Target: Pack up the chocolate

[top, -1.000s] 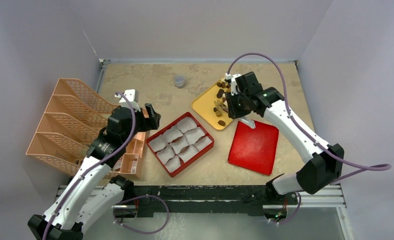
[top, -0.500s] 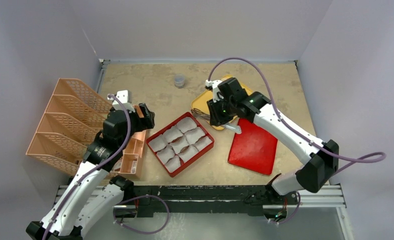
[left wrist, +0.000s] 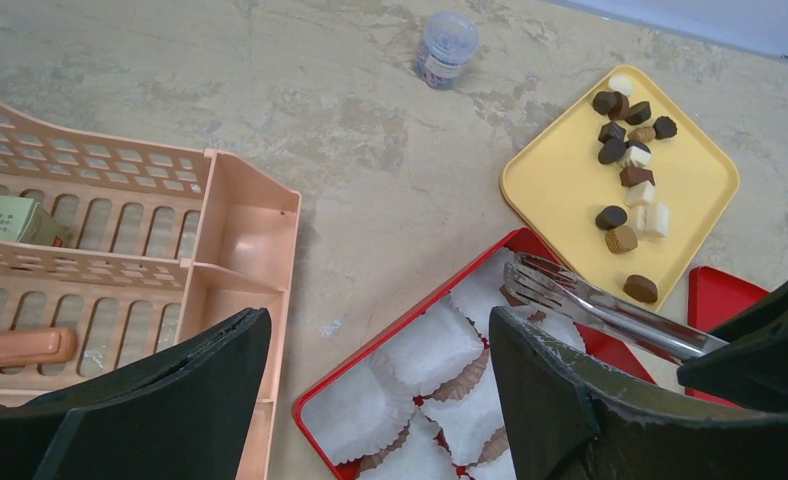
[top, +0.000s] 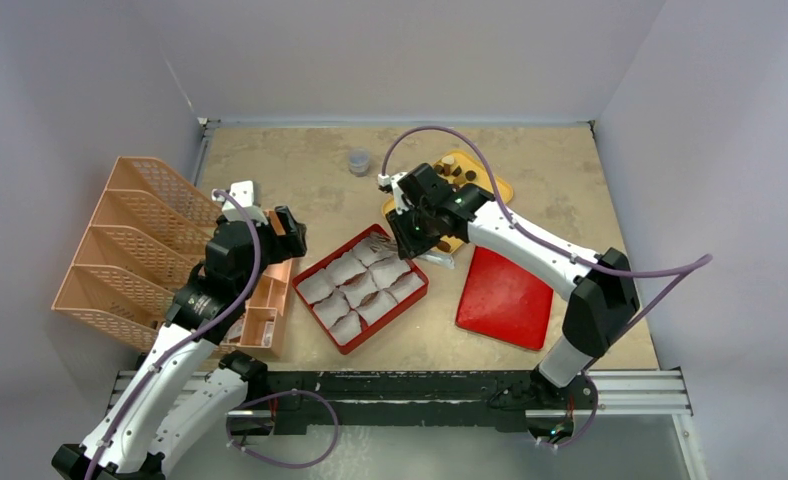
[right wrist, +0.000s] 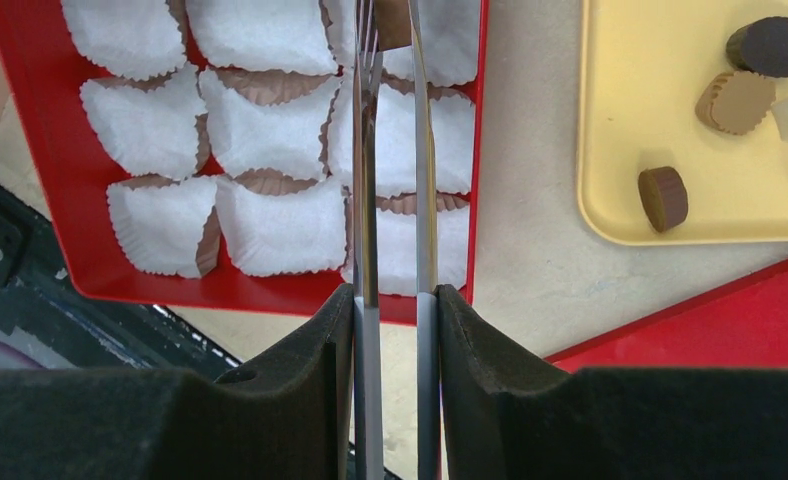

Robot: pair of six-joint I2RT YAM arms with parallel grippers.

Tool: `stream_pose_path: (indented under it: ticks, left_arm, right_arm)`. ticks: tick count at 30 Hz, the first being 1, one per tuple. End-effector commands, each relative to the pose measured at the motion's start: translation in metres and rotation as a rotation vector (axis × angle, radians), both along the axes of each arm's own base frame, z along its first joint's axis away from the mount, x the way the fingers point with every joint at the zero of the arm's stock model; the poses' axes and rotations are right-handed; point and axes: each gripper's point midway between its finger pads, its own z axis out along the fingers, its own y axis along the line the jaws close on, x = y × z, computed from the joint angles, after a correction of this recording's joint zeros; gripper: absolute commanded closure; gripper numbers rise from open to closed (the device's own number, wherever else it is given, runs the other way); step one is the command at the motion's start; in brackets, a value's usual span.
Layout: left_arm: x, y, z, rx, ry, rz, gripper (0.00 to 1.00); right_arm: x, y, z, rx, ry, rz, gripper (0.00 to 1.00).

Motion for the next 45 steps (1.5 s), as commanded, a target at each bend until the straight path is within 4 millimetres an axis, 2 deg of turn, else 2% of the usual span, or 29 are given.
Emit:
stream_pose_path:
  ticks: [1, 4, 8, 17, 27, 34, 39, 41, 45]
  left_arm:
    - [0.002, 0.004, 0.016, 0.006, -0.049, 0.011, 0.21]
    - [0.002, 0.003, 0.015, 0.007, -0.044, 0.006, 0.21]
    - [0.002, 0.003, 0.015, 0.006, -0.044, 0.006, 0.21]
    - [0.002, 0.004, 0.014, 0.009, -0.040, 0.007, 0.21]
    - [0.001, 0.003, 0.014, 0.006, -0.039, 0.002, 0.21]
    - [-0.001, 0.005, 0.017, 0.000, -0.051, 0.009, 0.21]
    - [-0.001, 0.004, 0.017, -0.001, -0.051, 0.007, 0.21]
    - [-0.001, 0.005, 0.017, -0.001, -0.052, 0.009, 0.21]
    - [-0.001, 0.004, 0.016, 0.001, -0.048, 0.008, 0.21]
  right_arm:
    - [0.021, 0.012, 0.019, 0.028, -0.087, -0.018, 0.96]
    - [0.022, 0.013, 0.015, 0.015, -0.084, -0.020, 0.89]
    - [0.025, 0.013, 0.019, 0.016, -0.098, -0.023, 0.80]
    - [0.024, 0.012, 0.029, 0.029, -0.117, -0.017, 0.69]
    - [0.020, 0.012, 0.043, 0.062, -0.123, -0.021, 0.61]
    - [0.015, 0.006, 0.056, 0.070, -0.135, -0.024, 0.63]
    - [0.015, -0.007, 0.073, 0.065, -0.186, -0.062, 0.62]
    - [0.008, -0.014, 0.076, 0.057, -0.177, -0.064, 0.62]
    - [0.011, -0.043, 0.075, -0.040, -0.219, -0.139, 0.62]
